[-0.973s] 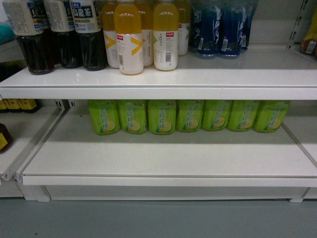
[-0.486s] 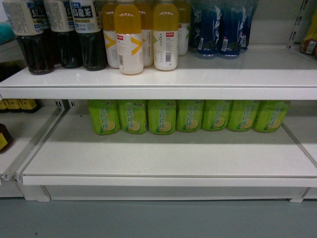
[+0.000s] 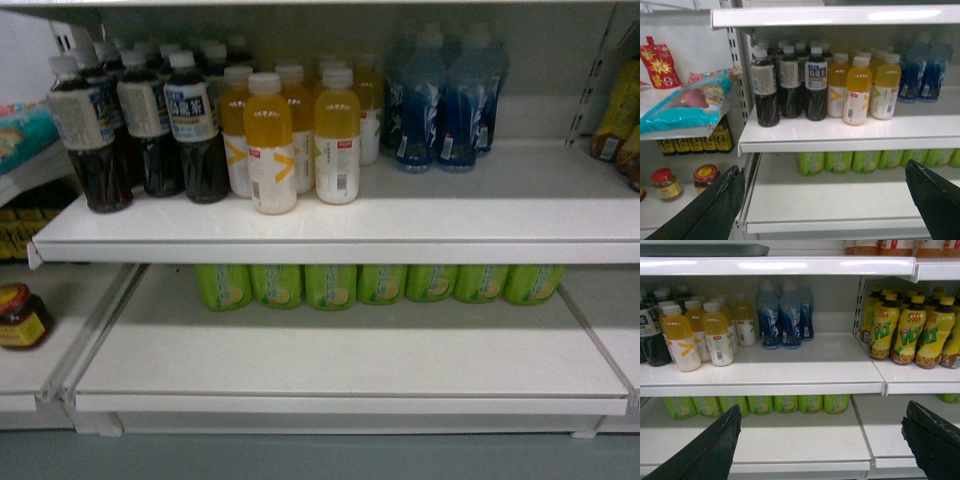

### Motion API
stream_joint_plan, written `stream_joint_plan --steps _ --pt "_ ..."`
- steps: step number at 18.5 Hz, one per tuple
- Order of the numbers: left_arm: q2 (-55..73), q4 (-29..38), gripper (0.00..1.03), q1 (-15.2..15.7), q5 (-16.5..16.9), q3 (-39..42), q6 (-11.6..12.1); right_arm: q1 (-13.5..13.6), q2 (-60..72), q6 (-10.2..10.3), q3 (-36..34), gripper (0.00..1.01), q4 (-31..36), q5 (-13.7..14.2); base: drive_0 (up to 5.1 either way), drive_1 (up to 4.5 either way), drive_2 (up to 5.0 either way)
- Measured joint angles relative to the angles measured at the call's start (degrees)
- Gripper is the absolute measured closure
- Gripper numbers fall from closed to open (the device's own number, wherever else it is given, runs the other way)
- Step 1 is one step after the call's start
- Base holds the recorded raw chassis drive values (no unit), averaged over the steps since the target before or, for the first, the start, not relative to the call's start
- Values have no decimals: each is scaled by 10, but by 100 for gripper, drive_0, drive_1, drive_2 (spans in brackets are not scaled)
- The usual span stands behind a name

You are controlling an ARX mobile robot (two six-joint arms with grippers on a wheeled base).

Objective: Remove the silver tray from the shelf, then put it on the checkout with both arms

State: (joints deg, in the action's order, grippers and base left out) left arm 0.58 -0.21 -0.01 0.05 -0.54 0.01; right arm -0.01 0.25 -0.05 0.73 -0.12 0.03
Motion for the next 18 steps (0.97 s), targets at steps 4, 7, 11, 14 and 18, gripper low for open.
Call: stream_joint_plan --steps 4,7,11,14,18 --pt "0 0 5 0 0 0 0 0 0 1 0 3 -1 0 0 0 0" --pt "0 1 5 0 -1 0 0 0 0 0 0 3 0 -1 0 0 0" --pt "0 1 5 0 0 0 0 0 0 0 0 3 0 0 0 0 0" --pt "0 0 5 0 0 0 0 0 0 0 0 3 0 0 0 0 0" --pt "0 0 5 0 0 0 0 0 0 0 0 3 0 0 0 0 0"
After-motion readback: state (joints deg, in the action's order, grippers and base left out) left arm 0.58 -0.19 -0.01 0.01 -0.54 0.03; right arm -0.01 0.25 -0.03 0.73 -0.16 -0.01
